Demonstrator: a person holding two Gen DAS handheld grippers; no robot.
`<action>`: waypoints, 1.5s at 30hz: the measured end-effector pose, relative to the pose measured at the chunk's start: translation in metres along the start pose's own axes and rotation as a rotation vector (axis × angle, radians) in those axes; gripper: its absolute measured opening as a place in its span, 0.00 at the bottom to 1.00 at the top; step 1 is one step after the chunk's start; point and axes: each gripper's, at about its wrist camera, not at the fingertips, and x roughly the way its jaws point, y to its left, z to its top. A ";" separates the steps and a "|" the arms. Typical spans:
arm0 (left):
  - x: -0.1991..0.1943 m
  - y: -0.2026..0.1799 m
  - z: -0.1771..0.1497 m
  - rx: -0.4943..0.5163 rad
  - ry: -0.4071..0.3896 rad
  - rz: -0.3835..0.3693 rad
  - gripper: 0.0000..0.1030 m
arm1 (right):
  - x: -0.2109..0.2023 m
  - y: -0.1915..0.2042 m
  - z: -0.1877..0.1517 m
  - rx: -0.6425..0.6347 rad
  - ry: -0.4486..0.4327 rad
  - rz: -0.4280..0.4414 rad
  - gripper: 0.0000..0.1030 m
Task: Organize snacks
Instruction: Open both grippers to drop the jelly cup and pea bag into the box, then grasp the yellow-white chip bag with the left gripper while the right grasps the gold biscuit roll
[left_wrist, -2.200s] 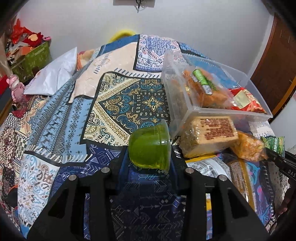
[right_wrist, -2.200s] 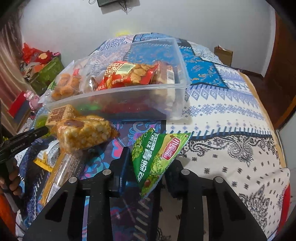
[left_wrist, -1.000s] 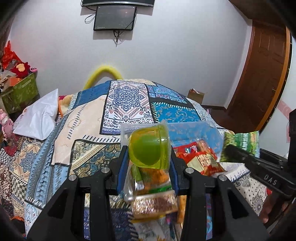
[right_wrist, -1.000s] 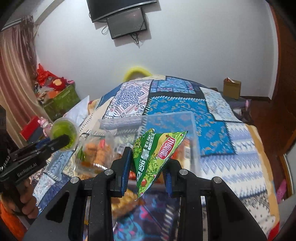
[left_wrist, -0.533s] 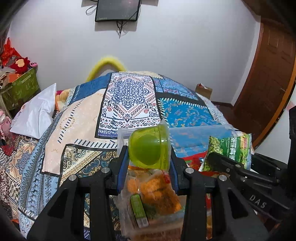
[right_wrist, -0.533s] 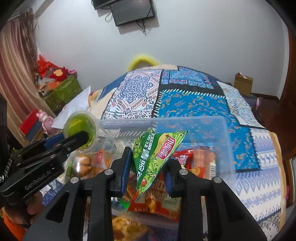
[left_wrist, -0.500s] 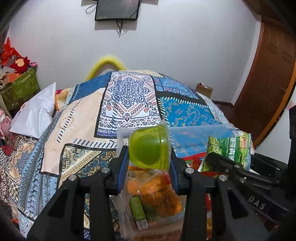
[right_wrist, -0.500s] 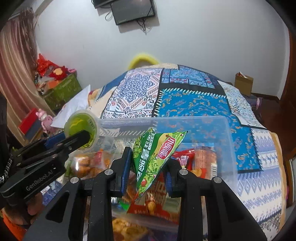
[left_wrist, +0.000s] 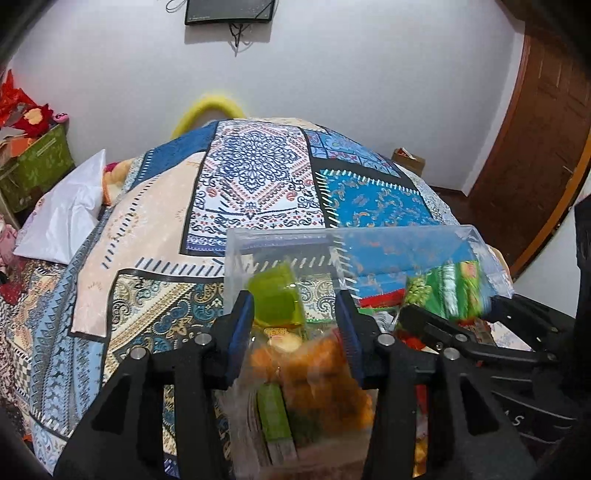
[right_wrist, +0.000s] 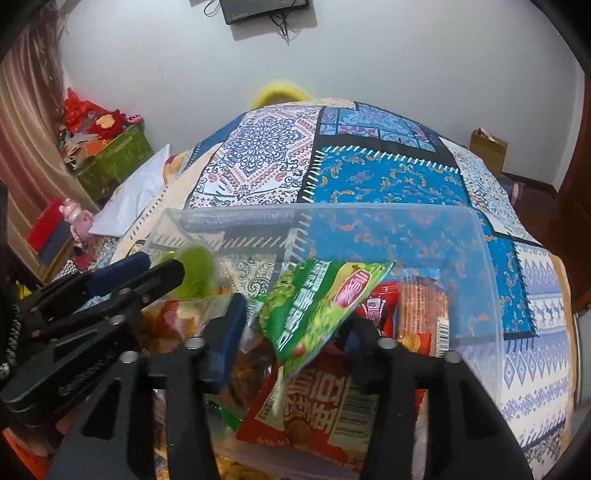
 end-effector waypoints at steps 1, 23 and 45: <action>-0.004 -0.001 0.000 0.007 -0.006 0.000 0.46 | -0.002 0.000 0.000 -0.001 -0.006 -0.007 0.58; -0.113 0.006 -0.046 0.057 -0.045 -0.011 0.60 | -0.099 0.015 -0.036 -0.025 -0.125 -0.026 0.68; -0.111 0.036 -0.143 0.037 0.154 -0.012 0.61 | -0.039 0.048 -0.116 0.022 0.141 0.056 0.68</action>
